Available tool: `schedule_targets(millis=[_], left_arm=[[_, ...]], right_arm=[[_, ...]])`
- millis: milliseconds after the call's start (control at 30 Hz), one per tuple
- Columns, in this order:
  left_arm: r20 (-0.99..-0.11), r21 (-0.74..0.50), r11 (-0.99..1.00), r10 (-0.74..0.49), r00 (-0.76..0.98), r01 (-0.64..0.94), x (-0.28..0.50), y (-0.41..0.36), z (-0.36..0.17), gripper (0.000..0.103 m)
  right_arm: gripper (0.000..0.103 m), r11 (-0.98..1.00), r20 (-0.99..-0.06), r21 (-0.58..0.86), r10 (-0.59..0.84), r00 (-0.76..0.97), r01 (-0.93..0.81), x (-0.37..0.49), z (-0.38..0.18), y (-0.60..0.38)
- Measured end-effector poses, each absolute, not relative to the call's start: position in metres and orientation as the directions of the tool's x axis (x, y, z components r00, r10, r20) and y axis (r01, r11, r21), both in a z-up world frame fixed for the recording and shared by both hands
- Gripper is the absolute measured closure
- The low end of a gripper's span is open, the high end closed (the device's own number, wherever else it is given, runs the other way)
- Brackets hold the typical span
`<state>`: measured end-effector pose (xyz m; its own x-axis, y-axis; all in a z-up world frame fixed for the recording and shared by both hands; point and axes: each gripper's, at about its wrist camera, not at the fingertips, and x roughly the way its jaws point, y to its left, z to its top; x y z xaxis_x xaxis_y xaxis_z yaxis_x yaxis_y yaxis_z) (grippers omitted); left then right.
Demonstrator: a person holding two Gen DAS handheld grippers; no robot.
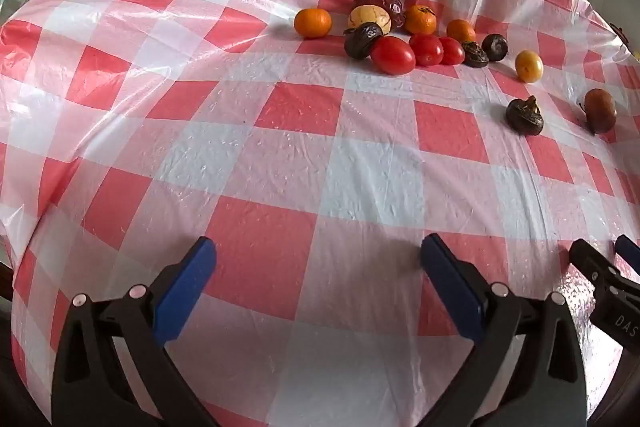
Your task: Organize fruits
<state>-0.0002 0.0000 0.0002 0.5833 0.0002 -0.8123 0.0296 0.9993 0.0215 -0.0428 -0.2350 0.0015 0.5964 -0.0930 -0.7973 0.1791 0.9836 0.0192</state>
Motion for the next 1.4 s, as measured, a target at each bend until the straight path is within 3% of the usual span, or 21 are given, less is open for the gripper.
schedule_targets(millis=[1400], left_arm=[[-0.814, 0.022, 0.999, 0.001, 0.58, 0.03, -0.0001, -0.0001, 0.0, 0.001]], right_arm=[[0.004, 0.984, -0.809, 0.018, -0.091, 0.581, 0.179, -0.042, 0.0012, -0.2352]])
